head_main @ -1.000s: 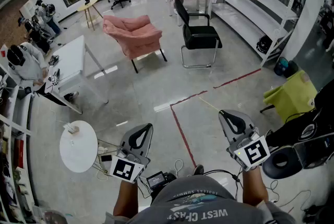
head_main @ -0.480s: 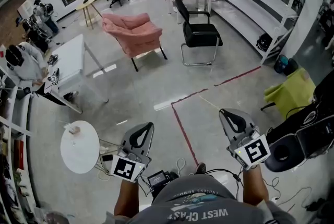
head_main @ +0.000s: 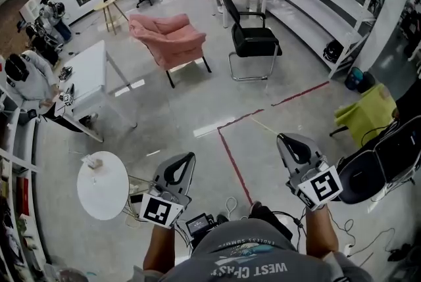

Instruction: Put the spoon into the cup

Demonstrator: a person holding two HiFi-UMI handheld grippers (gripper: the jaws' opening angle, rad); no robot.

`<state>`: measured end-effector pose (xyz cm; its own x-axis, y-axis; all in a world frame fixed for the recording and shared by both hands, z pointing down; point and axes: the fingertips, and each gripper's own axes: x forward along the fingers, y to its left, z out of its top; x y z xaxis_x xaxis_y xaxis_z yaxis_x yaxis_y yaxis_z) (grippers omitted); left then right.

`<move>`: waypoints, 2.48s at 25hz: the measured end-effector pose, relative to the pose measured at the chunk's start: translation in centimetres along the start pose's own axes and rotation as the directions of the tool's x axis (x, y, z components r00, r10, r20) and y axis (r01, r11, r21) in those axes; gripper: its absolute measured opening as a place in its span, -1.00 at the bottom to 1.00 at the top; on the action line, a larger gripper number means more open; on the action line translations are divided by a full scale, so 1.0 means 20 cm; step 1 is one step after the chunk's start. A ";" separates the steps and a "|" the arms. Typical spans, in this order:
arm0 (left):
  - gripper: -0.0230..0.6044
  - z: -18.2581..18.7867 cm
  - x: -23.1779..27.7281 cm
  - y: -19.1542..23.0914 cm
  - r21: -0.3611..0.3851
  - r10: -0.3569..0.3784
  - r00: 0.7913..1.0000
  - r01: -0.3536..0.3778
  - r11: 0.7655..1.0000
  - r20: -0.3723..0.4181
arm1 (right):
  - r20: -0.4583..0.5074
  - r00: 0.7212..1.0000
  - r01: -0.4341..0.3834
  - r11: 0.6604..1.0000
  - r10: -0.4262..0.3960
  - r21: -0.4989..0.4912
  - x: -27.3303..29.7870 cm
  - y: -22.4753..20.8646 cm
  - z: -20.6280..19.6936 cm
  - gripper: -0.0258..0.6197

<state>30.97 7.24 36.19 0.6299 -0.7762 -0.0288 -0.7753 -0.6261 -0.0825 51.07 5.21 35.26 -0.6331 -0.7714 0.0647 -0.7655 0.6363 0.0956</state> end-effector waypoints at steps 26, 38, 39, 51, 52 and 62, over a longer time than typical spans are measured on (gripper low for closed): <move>-0.92 -0.13 0.56 0.37 -0.003 0.175 0.983 -0.176 0.984 -0.062 | 0.014 0.985 -0.171 0.985 0.171 0.033 0.62 -0.59 -0.05 -0.91; -0.92 -0.20 0.87 0.41 0.026 0.228 0.969 -0.227 0.974 -0.100 | 0.025 0.970 -0.244 0.968 0.243 0.051 0.79 -0.88 -0.15 -0.91; -0.92 -0.20 0.89 0.41 0.031 0.226 0.969 -0.224 0.974 -0.103 | 0.027 0.970 -0.243 0.969 0.242 0.055 0.79 -0.90 -0.15 -0.91; -0.92 -0.24 1.02 0.58 0.030 0.204 0.973 -0.202 0.979 -0.104 | 0.013 0.980 -0.201 0.977 0.200 0.066 0.93 -1.01 -0.21 -0.91; -0.92 -0.24 1.02 0.61 0.028 0.202 0.974 -0.200 0.979 -0.102 | 0.011 0.981 -0.195 0.979 0.194 0.066 0.96 -1.02 -0.20 -0.91; -0.92 -0.27 1.10 1.09 0.015 0.200 0.977 -0.200 0.980 -0.076 | 0.013 0.983 -0.181 0.982 0.181 0.047 1.43 -1.00 -0.11 -0.91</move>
<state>27.60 -23.88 39.10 0.4565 -0.8892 0.0307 -0.8847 -0.4574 -0.0903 48.58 -29.66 37.32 -0.7625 -0.6434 0.0681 -0.6426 0.7654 0.0358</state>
